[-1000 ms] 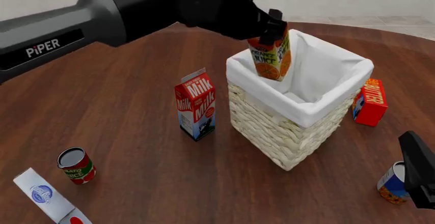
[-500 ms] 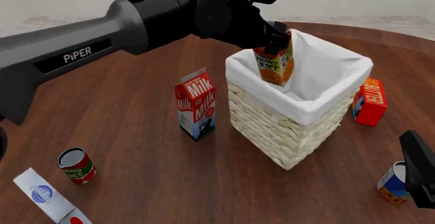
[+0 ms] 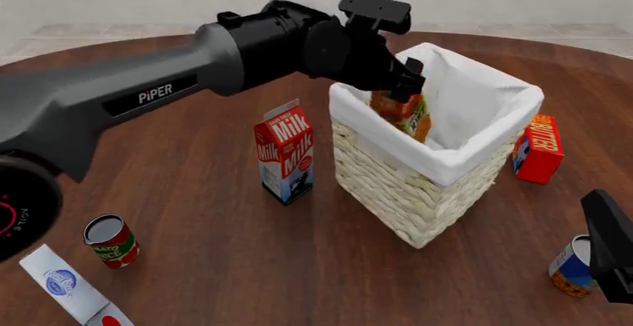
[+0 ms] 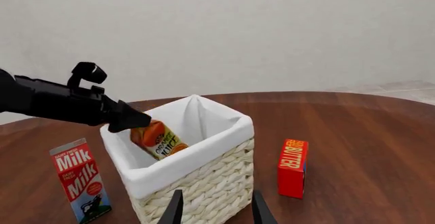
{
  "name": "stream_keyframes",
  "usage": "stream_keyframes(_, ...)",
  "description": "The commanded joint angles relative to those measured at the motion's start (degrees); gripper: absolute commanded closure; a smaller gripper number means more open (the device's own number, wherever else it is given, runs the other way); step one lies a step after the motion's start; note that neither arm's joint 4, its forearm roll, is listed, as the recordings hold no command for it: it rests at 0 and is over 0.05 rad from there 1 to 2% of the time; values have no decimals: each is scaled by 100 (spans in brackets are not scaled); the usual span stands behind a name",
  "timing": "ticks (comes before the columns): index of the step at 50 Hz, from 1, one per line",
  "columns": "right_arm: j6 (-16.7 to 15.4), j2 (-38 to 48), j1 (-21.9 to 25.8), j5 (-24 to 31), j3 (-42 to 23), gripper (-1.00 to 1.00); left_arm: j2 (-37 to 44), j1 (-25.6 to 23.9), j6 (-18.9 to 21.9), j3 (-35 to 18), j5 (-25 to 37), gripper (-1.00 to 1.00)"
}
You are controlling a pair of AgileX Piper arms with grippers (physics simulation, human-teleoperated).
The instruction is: Pick up the orange juice, and put it in the basket.
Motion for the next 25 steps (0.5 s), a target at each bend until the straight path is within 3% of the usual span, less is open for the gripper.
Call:
stream_keyframes(1, 2, 0, 2, -10, 7, -100, 121, -14, 26, -14, 38, -100)
stream_keyframes(25, -7, 1, 15, -30, 29, -100, 53, -48, 10, 22, 51, -100)
